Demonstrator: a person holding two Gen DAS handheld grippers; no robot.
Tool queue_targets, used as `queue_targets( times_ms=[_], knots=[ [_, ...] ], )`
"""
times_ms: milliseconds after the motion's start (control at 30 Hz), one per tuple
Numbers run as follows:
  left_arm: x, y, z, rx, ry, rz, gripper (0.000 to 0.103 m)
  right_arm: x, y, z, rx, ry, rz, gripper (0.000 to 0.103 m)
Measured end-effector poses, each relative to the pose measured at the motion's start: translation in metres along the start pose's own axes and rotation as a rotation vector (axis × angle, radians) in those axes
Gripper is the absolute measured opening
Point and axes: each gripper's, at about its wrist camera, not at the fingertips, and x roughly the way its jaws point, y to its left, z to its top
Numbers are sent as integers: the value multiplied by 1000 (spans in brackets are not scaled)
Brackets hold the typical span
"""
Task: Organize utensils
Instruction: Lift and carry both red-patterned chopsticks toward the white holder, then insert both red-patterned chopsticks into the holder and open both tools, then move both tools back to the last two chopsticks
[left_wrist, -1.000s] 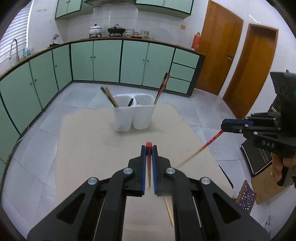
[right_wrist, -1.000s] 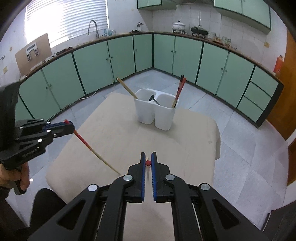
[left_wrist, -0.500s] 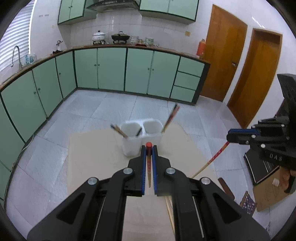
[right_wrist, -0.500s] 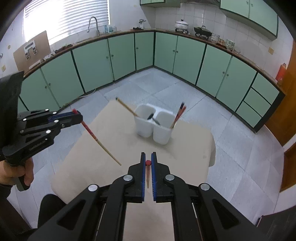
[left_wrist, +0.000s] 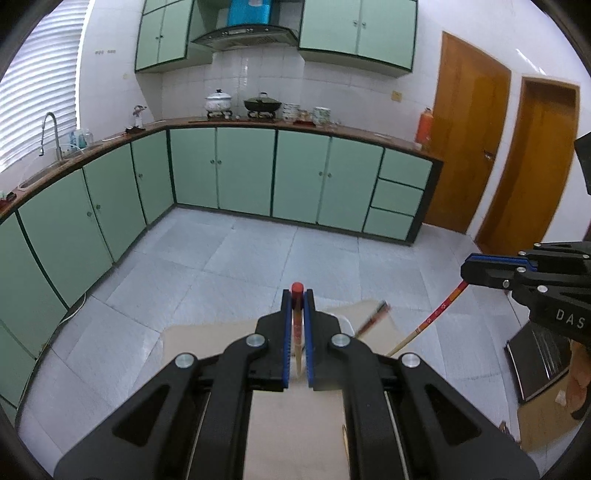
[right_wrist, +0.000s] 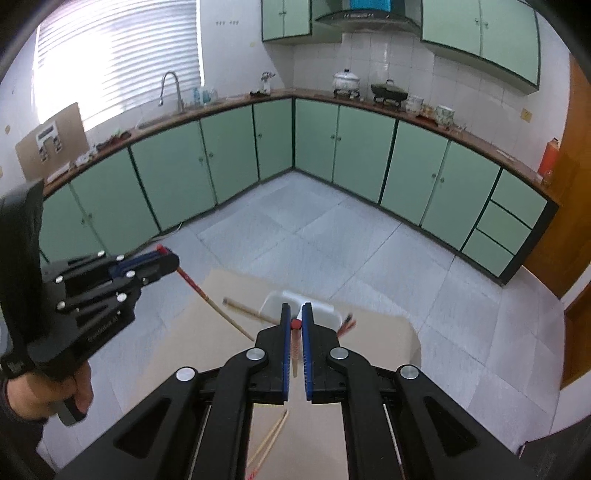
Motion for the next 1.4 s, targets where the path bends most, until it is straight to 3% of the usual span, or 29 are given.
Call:
queue_targets(
  times_ms=[133, 300, 600, 800, 933, 1133, 1167, 1200, 1233, 1267, 1400],
  knots=[
    [17, 4, 18, -12, -20, 12, 5, 17, -5, 24, 8, -21, -25, 6],
    [55, 4, 18, 3, -7, 29, 5, 54, -17, 34, 27, -15, -46, 6],
    [123, 22, -9, -14, 86, 34, 5, 140, -45, -2, 76, 98, -30, 6],
    [146, 25, -25, -18, 145, 55, 7, 169, -52, -20, 89, 160, -42, 8],
    [142, 21, -23, 1, 142, 70, 34, 159, -52, -19, 80, 140, -42, 13],
    [112, 19, -15, 16, 111, 56, 39, 122, -49, -17, 63, 74, -38, 16],
    [106, 18, -14, 14, 105, 51, 42, 110, -47, -20, 49, 50, -37, 18],
    [96, 17, -16, 15, 93, 51, 52, 100, -44, -24, 42, 29, -31, 18],
    [80, 17, -21, 24, 67, 55, 64, 88, -41, -33, 33, 4, -25, 20],
    [71, 15, -24, 32, 51, 56, 67, 78, -38, -43, 23, -17, -25, 21],
    [27, 16, -72, 65, 6, 47, 72, 40, -24, -128, 19, -120, 0, 23]
  ],
)
